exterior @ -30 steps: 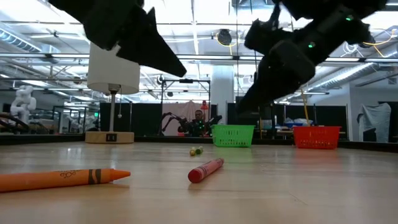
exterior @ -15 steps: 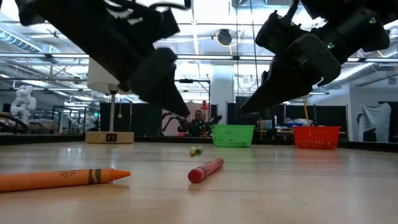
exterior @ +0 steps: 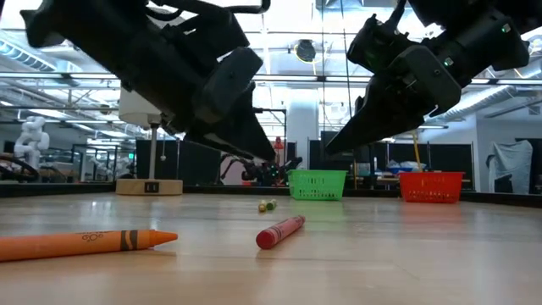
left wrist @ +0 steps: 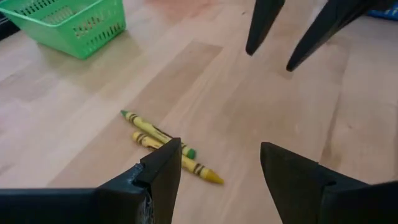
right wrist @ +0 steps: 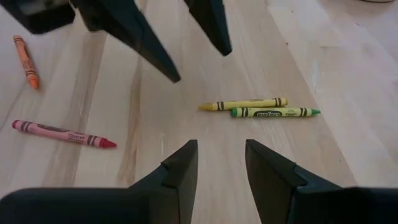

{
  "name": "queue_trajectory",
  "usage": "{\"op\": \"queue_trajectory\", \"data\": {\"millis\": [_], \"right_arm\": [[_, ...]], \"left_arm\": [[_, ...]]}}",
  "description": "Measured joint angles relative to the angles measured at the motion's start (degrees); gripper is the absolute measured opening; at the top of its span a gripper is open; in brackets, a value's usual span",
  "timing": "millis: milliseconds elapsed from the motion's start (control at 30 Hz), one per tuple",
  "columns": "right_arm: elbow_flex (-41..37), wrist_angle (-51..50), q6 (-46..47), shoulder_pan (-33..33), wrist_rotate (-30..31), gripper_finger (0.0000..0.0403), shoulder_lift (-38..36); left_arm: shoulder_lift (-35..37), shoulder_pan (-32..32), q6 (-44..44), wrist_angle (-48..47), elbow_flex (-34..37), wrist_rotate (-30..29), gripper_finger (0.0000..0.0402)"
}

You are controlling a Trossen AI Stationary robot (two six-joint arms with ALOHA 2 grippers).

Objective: Sort crayons
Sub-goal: Put the yellow crayon into the blue bin

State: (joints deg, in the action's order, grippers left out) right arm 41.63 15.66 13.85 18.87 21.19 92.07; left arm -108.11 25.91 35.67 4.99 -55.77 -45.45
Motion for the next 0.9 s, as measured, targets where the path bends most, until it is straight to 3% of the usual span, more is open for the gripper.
{"op": "queue_trajectory", "data": {"millis": [567, 900], "right_arm": [[0.00, 0.08, 0.02, 0.00, -0.01, 0.0118, 0.00], [0.02, 0.35, 0.02, 0.00, -0.02, 0.0118, 0.00]], "left_arm": [[-7.75, -3.52, -1.72, 5.00, -0.02, -4.34, 0.0222], [-7.98, -3.45, -1.48, -0.56, 0.00, -4.16, 0.0222]]}}
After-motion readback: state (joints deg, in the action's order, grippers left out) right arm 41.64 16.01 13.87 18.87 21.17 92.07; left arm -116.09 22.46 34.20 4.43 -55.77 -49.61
